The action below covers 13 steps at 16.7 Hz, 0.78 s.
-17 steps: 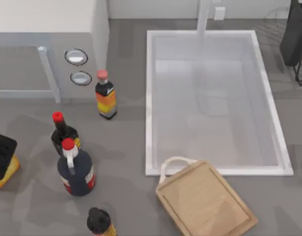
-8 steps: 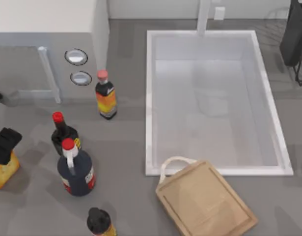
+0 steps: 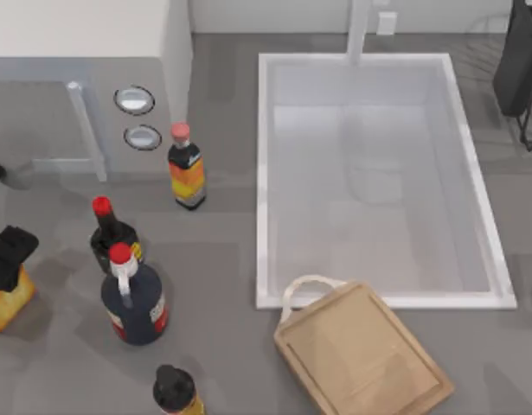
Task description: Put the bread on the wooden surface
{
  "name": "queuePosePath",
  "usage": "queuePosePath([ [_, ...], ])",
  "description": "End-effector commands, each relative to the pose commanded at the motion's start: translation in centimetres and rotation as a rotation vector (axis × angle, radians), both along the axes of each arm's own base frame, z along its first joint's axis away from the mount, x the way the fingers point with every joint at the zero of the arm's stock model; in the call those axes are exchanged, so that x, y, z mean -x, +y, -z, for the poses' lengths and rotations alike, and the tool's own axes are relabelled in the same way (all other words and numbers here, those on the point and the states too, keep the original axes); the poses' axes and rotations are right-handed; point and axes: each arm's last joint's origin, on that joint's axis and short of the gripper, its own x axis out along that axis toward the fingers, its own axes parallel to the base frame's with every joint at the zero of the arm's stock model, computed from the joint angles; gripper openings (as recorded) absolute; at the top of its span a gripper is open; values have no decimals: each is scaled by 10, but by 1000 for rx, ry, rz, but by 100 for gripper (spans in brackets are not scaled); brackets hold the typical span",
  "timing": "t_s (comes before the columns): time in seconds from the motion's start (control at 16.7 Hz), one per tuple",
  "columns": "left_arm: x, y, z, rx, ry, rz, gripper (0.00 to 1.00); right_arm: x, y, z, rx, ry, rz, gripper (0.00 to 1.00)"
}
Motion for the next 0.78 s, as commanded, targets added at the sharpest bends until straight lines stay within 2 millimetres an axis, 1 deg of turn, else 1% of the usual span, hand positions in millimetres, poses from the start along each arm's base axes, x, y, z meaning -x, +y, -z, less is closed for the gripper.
queuePosePath([
  [0.12,-1,1,15,0,1,-2,100,0,0,0,0,0,0,100],
  [0.24,-3,1,35,-1,-12,-1,100,0,0,0,0,0,0,100],
  [0.42,-1,1,60,0,-8,-1,100,0,0,0,0,0,0,100],
  [0.48,-1,1,64,0,-4,-1,100,0,0,0,0,0,0,100],
  [0.72,-1,1,65,0,-3,-1,100,0,0,0,0,0,0,100],
  [0.78,-1,1,65,0,-3,-1,92,0,0,0,0,0,0,100],
])
